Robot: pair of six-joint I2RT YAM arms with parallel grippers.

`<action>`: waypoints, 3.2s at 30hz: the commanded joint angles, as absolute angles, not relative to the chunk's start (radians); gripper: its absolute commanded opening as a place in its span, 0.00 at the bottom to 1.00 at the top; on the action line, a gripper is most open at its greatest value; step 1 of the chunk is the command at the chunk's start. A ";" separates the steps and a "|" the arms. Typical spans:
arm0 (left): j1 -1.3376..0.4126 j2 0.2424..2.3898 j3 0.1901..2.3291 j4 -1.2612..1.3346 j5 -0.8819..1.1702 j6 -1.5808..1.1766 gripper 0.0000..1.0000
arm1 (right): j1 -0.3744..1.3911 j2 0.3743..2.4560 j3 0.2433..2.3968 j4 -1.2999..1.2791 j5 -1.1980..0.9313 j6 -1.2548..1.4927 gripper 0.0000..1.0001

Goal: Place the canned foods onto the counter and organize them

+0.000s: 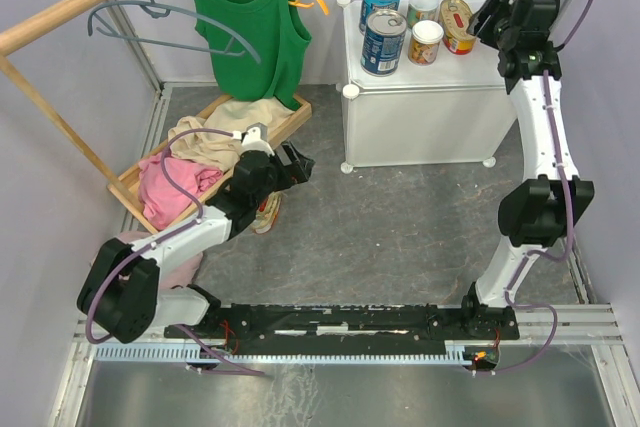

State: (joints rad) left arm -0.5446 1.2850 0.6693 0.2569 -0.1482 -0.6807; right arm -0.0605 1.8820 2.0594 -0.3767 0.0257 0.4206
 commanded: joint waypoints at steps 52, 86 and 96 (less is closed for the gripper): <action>-0.476 1.278 0.735 -0.384 -0.353 -0.717 0.99 | 0.217 1.213 1.521 -0.325 0.002 0.426 0.87; -0.477 1.160 0.477 -0.028 -0.021 -0.858 0.74 | 0.471 1.150 1.410 -0.350 0.155 0.339 0.87; -0.491 1.266 0.506 0.144 0.038 -0.833 0.74 | 0.632 1.183 1.396 -0.408 0.219 0.270 0.87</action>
State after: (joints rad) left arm -0.4858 1.2327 0.4736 0.0074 -0.0055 -0.8223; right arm 0.5720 1.1664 1.4017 -0.3916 0.1787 0.3202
